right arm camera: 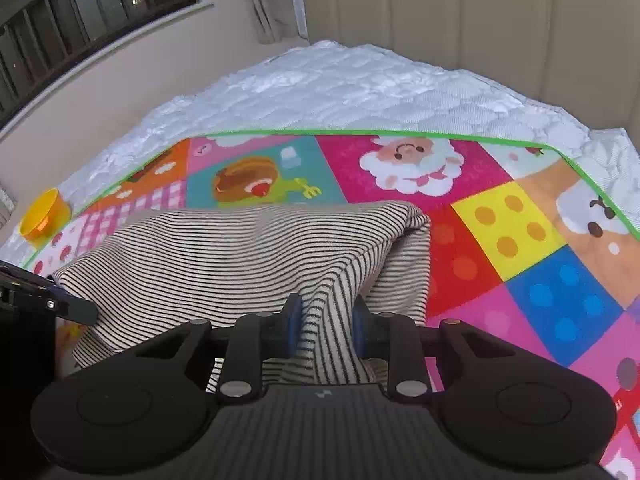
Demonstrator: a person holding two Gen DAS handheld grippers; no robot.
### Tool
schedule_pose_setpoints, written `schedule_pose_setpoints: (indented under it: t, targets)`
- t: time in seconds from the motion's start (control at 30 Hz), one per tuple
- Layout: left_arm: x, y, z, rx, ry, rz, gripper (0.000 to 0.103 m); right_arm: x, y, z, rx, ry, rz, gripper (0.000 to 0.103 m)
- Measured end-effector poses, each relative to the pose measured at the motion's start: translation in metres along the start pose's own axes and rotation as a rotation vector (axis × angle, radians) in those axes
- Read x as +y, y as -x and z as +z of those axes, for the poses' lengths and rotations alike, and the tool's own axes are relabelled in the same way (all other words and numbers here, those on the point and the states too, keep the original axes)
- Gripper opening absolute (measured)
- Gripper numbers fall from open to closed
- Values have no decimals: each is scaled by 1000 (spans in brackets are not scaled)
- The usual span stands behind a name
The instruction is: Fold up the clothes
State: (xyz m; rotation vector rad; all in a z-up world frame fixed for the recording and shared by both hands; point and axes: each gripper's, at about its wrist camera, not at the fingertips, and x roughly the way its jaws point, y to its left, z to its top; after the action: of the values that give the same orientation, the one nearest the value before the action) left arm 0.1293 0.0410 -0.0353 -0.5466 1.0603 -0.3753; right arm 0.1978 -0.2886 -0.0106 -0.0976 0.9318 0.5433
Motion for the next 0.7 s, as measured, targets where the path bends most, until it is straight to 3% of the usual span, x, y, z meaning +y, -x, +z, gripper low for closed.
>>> schedule_pose_setpoints:
  t: [0.13, 0.23, 0.3, 0.37, 0.47, 0.57, 0.7]
  targets:
    - [5, -13, -13, 89, 34, 65, 17, -5, -25, -13, 82, 6, -45, 27]
    - [9, -18, -22, 136, 51, 137, 18, -9, -29, -15, 84, -16, -55, 32]
    - [8, -3, -19, 97, 71, 113, 27, -10, -22, -14, 78, -24, -63, 39]
    - [2, 14, -15, 48, 75, 64, 61, -11, -13, -13, 57, -23, -72, 47]
    - [-3, 26, -16, 14, 108, -51, 86, -18, 0, -2, -9, -54, -82, 65]
    - [-3, 18, -21, 41, 174, -156, 94, -27, 4, 14, -71, -94, -89, 68]
    - [13, -23, -33, 116, 287, -141, 93, -35, 2, 35, -139, -124, -110, 68]
